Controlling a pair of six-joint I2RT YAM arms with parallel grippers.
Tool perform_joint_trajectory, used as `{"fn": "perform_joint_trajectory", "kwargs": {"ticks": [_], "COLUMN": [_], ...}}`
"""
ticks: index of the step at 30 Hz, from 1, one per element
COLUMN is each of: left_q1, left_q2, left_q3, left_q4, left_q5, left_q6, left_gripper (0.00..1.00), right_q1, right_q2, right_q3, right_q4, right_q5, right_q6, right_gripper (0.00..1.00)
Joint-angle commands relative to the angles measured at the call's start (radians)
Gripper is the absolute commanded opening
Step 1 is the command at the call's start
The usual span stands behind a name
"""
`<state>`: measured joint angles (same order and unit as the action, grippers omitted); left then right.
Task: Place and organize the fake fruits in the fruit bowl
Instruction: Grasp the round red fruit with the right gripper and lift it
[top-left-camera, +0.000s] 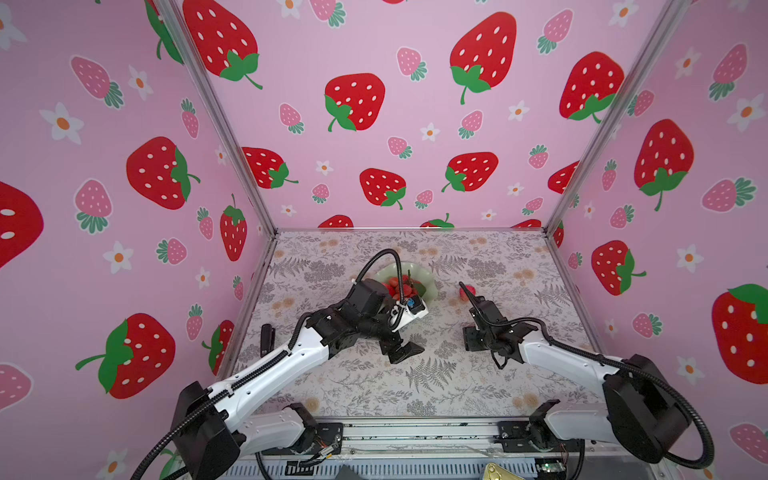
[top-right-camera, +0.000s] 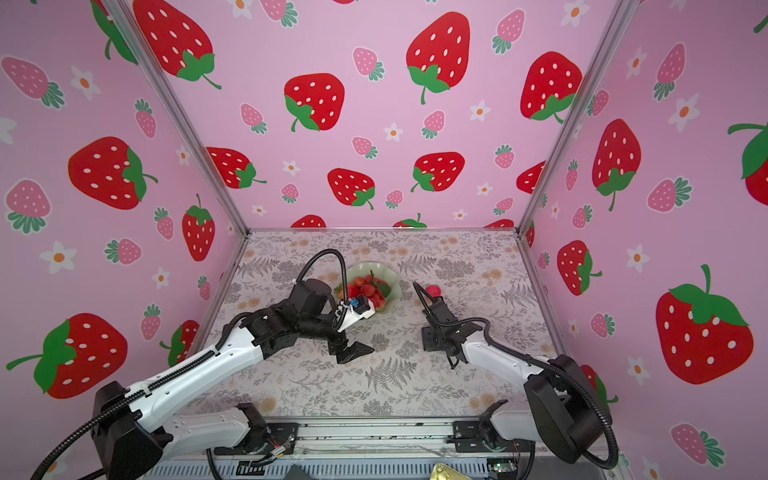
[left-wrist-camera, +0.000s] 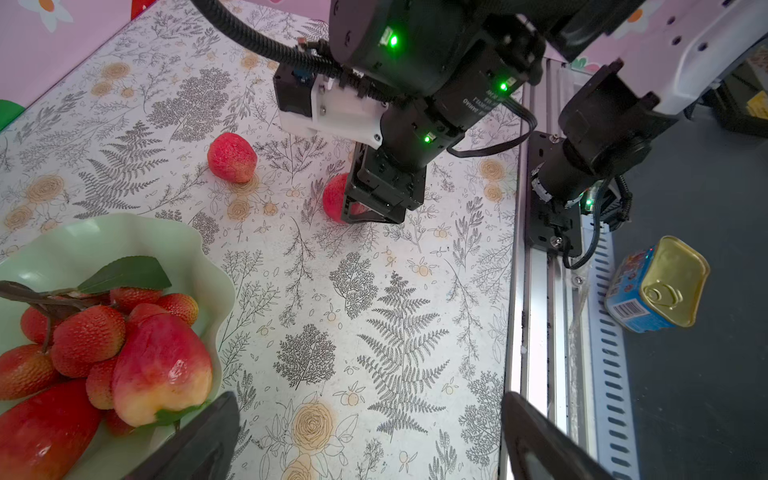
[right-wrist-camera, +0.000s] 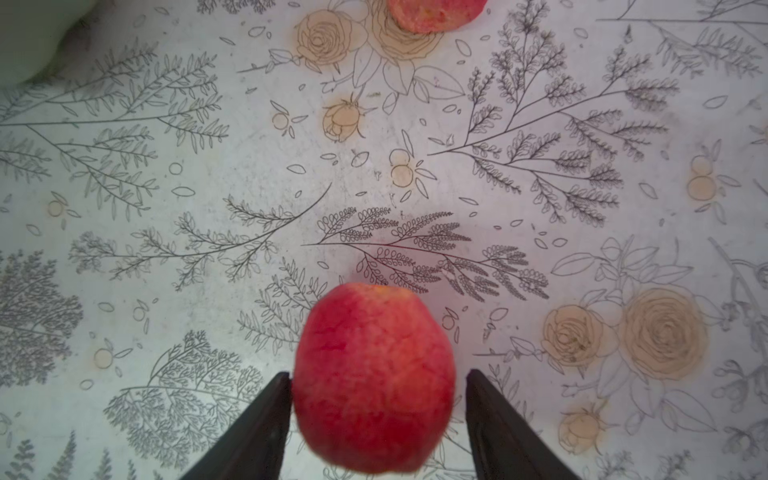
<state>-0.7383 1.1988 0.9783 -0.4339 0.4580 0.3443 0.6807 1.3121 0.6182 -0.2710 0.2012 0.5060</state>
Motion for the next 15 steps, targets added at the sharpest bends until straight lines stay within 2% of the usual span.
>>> {"fn": "perform_joint_trajectory", "kwargs": {"ticks": [1, 5, 8, 12, 15], "left_q1": [0.008, 0.020, 0.027, 0.049, 0.089], "left_q2": [-0.004, -0.002, -0.003, -0.007, 0.001], "left_q3": [0.018, 0.019, 0.019, 0.020, 0.026], "left_q4": [0.017, 0.025, 0.032, 0.044, 0.070], "left_q5": [-0.012, -0.022, -0.024, -0.057, -0.131], "left_q6": [0.031, 0.026, 0.021, 0.010, -0.032], "left_gripper": [0.99, 0.99, 0.99, 0.99, 0.99], "right_q1": [0.000, -0.007, -0.013, -0.010, -0.007], "right_q2": [0.010, 0.019, 0.023, -0.021, -0.061], "right_q3": [-0.008, -0.006, 0.006, 0.040, 0.085], "right_q4": [0.019, 0.037, 0.045, 0.090, 0.161], "right_q5": [0.033, 0.034, 0.011, -0.074, -0.162], "right_q6": [-0.015, -0.047, -0.073, -0.160, -0.238], "right_gripper": [0.62, 0.61, 0.54, 0.52, 0.52]}}
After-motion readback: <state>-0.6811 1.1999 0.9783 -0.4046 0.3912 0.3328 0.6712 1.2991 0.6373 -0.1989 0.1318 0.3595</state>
